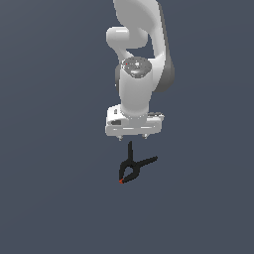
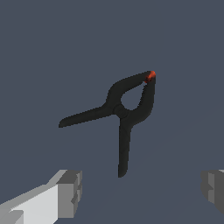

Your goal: Pick up the object and move it to a goal position.

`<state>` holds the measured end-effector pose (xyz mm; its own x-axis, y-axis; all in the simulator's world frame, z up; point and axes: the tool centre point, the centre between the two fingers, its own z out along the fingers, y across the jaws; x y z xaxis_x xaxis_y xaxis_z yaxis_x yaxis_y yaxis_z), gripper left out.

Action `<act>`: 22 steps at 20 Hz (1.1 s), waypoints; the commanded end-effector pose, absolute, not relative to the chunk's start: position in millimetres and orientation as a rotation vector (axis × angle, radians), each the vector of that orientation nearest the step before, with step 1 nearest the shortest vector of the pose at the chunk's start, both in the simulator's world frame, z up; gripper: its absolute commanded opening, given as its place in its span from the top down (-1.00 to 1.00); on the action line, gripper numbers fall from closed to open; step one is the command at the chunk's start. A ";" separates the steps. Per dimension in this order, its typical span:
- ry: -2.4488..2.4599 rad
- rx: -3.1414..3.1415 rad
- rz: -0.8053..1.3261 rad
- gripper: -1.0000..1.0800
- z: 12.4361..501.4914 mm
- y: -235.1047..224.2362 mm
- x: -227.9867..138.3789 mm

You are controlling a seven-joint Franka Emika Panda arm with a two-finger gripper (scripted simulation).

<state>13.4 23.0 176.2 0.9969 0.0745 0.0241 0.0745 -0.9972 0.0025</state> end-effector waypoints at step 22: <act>-0.073 3.206 -0.051 -0.23 159.3 33.5 18.4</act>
<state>17.7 32.2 163.7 0.9997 -0.0139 -0.0194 -0.0149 -0.9986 -0.0513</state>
